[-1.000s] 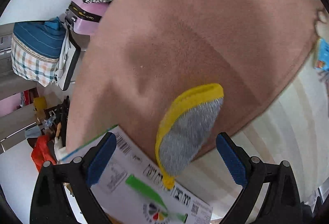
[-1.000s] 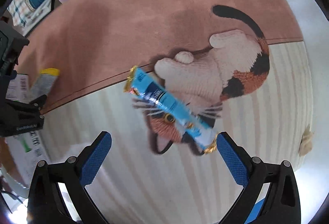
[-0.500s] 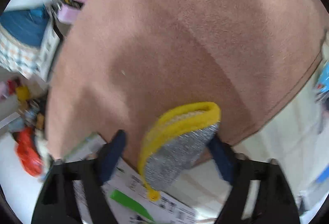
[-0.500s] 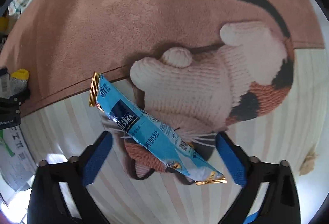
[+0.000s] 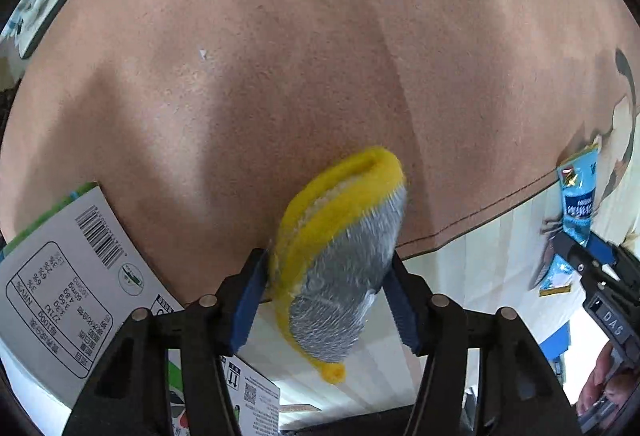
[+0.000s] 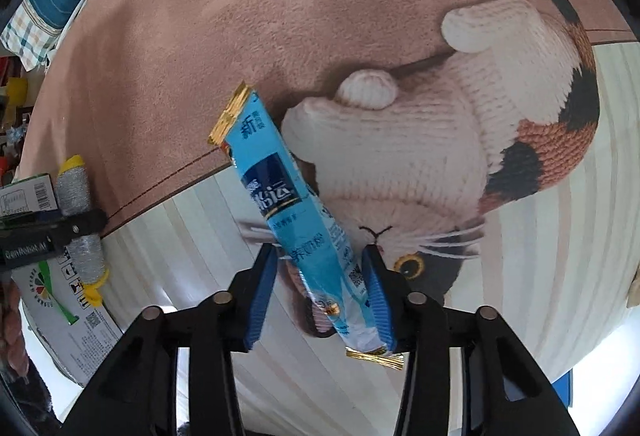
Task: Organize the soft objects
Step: 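Carry the sponge and drink stick into the box and release them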
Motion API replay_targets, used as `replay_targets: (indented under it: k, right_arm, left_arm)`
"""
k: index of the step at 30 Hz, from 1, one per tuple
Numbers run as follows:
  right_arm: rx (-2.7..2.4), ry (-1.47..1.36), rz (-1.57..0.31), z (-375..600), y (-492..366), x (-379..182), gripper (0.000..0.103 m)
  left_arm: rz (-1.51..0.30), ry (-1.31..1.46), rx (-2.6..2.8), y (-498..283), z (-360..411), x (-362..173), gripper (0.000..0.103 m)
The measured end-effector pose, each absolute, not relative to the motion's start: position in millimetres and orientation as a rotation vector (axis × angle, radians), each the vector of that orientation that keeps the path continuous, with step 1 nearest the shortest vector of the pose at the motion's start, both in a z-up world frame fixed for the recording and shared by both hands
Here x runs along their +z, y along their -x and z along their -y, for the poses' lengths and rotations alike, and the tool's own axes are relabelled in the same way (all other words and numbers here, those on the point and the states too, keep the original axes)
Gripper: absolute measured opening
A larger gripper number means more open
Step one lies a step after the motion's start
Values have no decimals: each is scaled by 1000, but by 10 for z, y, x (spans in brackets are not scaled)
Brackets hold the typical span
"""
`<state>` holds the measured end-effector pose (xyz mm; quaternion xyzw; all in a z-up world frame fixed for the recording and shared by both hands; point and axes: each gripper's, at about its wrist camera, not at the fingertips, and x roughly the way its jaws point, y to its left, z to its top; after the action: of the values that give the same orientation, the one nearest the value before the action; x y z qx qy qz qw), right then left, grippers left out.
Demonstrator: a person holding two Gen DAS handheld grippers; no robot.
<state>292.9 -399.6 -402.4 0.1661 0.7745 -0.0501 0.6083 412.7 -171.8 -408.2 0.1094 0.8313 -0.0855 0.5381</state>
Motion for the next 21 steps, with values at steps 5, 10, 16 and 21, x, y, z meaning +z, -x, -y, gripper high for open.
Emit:
replay_targets:
  k: [5, 10, 16, 21]
  right_arm:
    - [-145, -325, -1784, 3795, -3034, -4010, 46]
    - [-191, -315, -1755, 3664, -3042, -3940, 21]
    - [-157, -409, -1717, 3542, -2881, -3741, 18]
    - [-65, -472, -1639, 3213, -2745, -3278, 18]
  left_arm:
    - [-1919, -314, -188, -3933, 1851, -4066, 53]
    - [-1850, -313, -174, -3793, 1911, -3956, 49]
    - [-1760, -256, -212, -3530, 1951, -3594, 48]
    - [-1673, -98, -253, -3197, 1849, -3089, 48]
